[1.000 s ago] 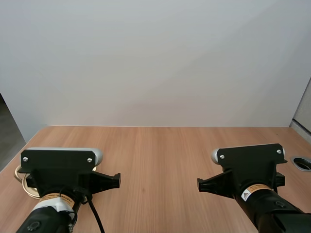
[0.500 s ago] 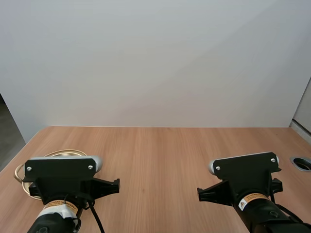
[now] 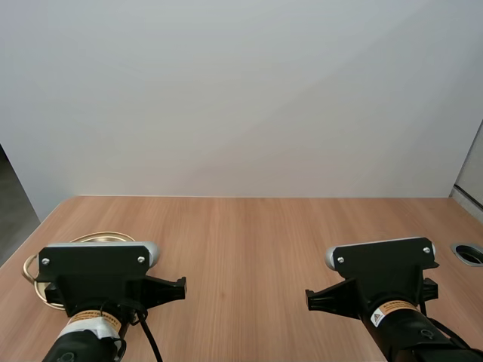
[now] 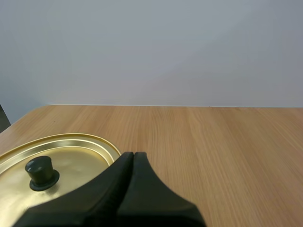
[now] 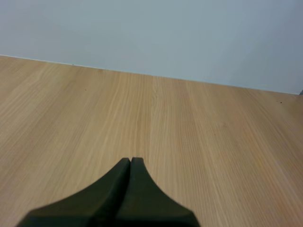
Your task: Open the pot, put the car inside, and close it
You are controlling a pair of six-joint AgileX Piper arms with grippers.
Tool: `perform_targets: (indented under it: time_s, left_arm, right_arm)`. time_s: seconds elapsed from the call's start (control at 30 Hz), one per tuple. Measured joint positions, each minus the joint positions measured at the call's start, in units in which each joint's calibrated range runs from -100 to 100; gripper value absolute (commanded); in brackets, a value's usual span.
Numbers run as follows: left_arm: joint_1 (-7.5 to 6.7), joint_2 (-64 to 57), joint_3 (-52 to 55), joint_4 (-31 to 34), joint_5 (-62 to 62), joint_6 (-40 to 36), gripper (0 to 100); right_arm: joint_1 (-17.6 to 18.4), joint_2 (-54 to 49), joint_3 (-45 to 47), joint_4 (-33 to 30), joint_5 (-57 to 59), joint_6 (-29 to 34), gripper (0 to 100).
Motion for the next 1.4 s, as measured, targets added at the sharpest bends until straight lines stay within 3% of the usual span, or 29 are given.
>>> perform_targets:
  time_s: [1.4]
  left_arm:
    - [0.0, 0.0, 0.0, -0.3, -0.38, 0.34, 0]
  right_arm:
    - [0.0, 0.0, 0.0, -0.11, 0.0, 0.0, 0]
